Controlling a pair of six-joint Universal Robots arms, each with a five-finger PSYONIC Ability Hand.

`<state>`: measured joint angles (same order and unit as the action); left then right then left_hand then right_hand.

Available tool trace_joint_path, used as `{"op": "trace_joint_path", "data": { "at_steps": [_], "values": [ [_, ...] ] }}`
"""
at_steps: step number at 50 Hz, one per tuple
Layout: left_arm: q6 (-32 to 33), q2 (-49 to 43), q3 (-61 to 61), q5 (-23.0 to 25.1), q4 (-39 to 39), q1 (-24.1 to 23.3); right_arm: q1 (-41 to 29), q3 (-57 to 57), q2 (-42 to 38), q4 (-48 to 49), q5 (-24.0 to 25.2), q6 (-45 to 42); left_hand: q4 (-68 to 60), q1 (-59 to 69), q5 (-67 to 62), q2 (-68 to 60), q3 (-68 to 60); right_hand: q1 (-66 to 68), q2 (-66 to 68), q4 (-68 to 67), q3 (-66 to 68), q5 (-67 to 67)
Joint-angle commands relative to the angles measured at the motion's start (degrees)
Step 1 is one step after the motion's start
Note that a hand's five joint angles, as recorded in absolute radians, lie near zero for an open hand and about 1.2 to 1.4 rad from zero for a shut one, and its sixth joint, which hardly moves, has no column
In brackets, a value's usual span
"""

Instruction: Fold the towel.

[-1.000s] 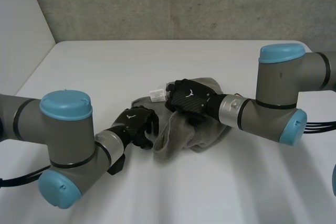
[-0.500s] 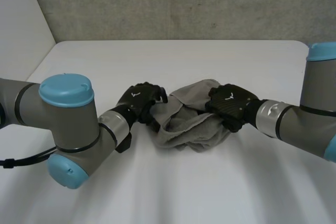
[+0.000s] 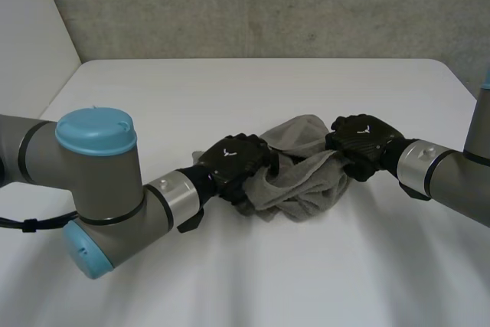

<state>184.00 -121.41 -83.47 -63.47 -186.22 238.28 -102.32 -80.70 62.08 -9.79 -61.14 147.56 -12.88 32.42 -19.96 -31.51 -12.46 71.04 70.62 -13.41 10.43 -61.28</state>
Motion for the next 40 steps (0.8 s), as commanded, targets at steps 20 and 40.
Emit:
{"op": "trace_joint_path", "data": {
  "at_steps": [20,40],
  "values": [
    [13.67,1.53,1.21,-4.99,5.17,2.10,-0.25,-1.30,-0.20,-0.32,0.15,0.01,2.88,17.66,-20.12,-18.57,2.46,0.44,0.86,3.41,-0.43,-0.20],
    [13.05,1.00,15.09,-7.37,-0.63,4.21,-3.76,18.56,-4.07,3.28,11.31,-11.68,2.88,47.58,-50.04,-48.49,2.46,8.96,9.38,3.41,-0.43,-8.72]
  ]
}}
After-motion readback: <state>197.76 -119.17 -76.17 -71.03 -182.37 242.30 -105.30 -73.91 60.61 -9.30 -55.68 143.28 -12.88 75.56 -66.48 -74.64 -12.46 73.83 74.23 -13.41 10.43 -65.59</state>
